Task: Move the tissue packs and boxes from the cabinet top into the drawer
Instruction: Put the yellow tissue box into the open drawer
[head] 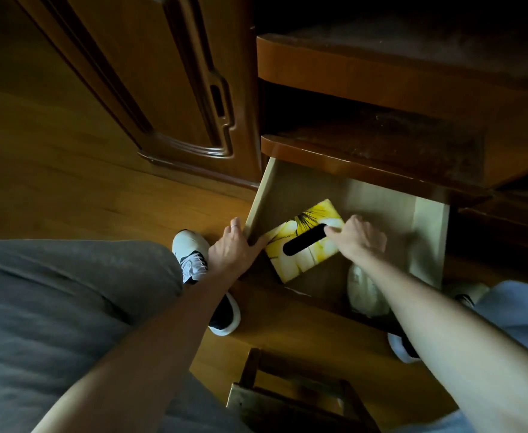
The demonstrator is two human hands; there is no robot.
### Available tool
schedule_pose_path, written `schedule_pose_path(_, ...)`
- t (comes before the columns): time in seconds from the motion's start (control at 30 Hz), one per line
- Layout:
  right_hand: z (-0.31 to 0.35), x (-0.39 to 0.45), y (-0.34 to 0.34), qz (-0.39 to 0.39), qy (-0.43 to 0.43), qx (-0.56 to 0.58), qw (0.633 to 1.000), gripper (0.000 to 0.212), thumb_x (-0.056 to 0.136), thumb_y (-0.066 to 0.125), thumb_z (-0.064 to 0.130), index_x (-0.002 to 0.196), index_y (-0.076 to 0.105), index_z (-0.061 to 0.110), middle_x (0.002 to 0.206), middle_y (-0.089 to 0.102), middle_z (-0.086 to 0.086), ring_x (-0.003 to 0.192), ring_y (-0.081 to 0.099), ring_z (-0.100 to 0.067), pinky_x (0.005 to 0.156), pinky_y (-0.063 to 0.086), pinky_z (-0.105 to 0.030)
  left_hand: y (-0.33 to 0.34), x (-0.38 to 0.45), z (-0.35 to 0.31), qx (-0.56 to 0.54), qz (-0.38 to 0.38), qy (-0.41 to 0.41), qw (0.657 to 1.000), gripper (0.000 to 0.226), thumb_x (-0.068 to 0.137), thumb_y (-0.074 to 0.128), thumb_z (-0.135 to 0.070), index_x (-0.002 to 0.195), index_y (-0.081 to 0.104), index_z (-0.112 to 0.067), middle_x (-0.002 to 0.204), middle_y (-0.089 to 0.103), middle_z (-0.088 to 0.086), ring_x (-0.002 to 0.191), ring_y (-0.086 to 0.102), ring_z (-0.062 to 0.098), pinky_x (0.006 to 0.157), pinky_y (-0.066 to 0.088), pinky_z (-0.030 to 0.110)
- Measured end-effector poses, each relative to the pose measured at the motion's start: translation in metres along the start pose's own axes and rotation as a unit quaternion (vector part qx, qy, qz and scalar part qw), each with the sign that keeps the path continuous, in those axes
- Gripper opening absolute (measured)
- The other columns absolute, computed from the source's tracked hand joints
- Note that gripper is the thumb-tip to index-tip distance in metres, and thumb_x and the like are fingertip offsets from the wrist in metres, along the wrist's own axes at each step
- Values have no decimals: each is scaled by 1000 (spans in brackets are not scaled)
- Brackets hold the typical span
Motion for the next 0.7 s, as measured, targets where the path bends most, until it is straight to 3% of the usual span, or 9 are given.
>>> schedule_pose_path(0.1, -13, -25, 20, 112, -45, 13, 993, 92, 90, 52, 73, 154, 31, 10, 141, 57, -18, 123, 59, -36, 93, 49, -44, -1, -4, -4, 21, -20, 20, 999, 102, 66, 50, -93, 141, 31, -26, 125, 61, 5, 105, 67, 34, 67, 43, 37)
schedule_pose_path(0.17, -12, -45, 35, 174, -88, 17, 981, 101, 87, 50, 80, 156, 28, 9, 143, 55, -17, 122, 59, -35, 95, 52, -45, -1, -5, -8, 32, -16, 26, 999, 111, 58, 50, -96, 141, 28, -26, 126, 60, 4, 104, 67, 33, 67, 43, 36)
schedule_pose_path(0.27, -12, -66, 48, 260, -121, 111, 951, 69, 84, 61, 75, 112, 60, 11, 101, 67, -6, 87, 67, -22, 70, 50, -33, 3, -5, -13, 49, -7, 17, 999, 105, 61, 67, -81, 138, 24, -24, 124, 59, 5, 102, 67, 34, 66, 42, 36)
schedule_pose_path(0.33, -20, -71, 49, 306, -133, 142, 932, 48, 87, 67, 65, 90, 62, 18, 81, 62, 1, 69, 59, -15, 58, 42, -29, 6, -4, -15, 52, 0, 4, 999, 89, 68, 72, -64, 132, 25, -24, 121, 61, 5, 99, 67, 35, 65, 41, 35)
schedule_pose_path(0.4, -29, -68, 42, 269, -161, 131, 940, 36, 90, 66, 60, 87, 65, 23, 79, 66, 5, 68, 61, -12, 59, 44, -28, 9, -2, -16, 44, 15, -7, 999, 78, 73, 74, -54, 127, 28, -22, 120, 61, 6, 99, 67, 35, 64, 41, 36)
schedule_pose_path(0.47, -42, -58, 22, 113, -160, 102, 975, 29, 92, 64, 56, 100, 67, 29, 94, 72, 7, 80, 65, -9, 66, 50, -26, 11, 1, -16, 32, 26, -6, 999, 75, 77, 75, -47, 128, 29, -19, 122, 60, 8, 101, 66, 36, 66, 41, 36)
schedule_pose_path(0.53, -58, -54, 5, -8, -109, 61, 992, 43, 89, 69, 55, 121, 58, 28, 118, 64, 3, 101, 63, -15, 76, 50, -29, 14, 3, -16, 23, 28, 3, 999, 76, 80, 74, -43, 133, 29, -16, 125, 58, 11, 102, 64, 37, 67, 42, 37)
schedule_pose_path(0.57, -69, -53, 6, -14, -72, 46, 996, 57, 86, 71, 56, 129, 51, 24, 126, 59, -2, 110, 60, -21, 82, 48, -34, 14, 3, -16, 22, 29, 7, 999, 77, 81, 74, -43, 136, 28, -14, 125, 57, 12, 102, 64, 38, 67, 42, 37)
schedule_pose_path(0.7, -99, -69, 54, 161, 38, 9, 986, 106, 85, 69, 64, 155, 14, 6, 151, 42, -21, 133, 51, -38, 103, 44, -48, 15, 5, -15, 42, 31, 12, 999, 86, 80, 74, -49, 140, 25, -14, 126, 58, 12, 101, 65, 38, 66, 42, 35)
Point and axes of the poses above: each hand's wrist, its own x-axis towards the middle knuckle, its own y-axis out of the palm, z = x × y, the point moved 5 cm from there along x, towards the middle knuckle
